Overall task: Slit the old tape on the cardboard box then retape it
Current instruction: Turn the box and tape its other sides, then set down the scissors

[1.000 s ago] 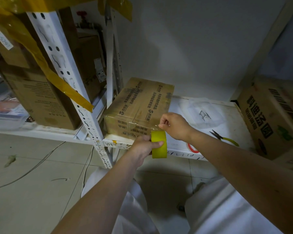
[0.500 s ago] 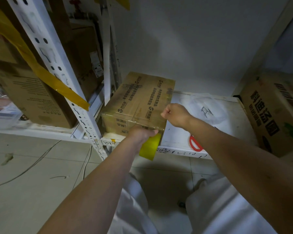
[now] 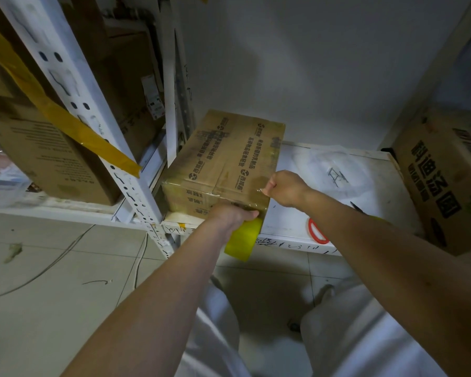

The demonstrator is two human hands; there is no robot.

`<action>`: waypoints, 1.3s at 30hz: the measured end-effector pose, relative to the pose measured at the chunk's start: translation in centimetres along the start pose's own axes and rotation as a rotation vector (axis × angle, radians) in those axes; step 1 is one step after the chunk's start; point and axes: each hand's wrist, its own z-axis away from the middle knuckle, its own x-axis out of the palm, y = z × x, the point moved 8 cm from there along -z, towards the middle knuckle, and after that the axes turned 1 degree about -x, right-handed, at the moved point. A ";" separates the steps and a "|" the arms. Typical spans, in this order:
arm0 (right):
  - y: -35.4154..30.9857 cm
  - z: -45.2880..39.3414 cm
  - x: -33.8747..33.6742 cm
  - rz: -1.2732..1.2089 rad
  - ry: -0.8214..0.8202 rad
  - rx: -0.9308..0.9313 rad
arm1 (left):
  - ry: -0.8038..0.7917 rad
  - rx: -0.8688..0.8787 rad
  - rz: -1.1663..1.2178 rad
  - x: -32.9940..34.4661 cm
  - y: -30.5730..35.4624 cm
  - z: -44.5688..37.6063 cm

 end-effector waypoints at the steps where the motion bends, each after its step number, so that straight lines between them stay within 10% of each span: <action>1: 0.0 0.0 0.0 0.016 0.002 -0.004 | -0.011 -0.015 0.007 0.2 0.0 0.0; 11: 1.4 0.4 -1.4 -0.058 0.165 0.104 | 0.019 -0.023 -0.041 0.1 -0.8 0.0; 28: 1.6 0.5 1.5 -0.684 -0.111 0.063 | -0.092 -0.023 0.050 -0.7 -2.6 0.8; 34: -1.3 1.4 -1.0 0.090 0.273 -0.296 | -0.144 -0.020 0.047 -1.0 -2.6 1.4; 39: -2.9 1.1 2.1 0.155 0.015 -0.335 | -0.160 0.002 0.007 -0.8 -2.8 1.8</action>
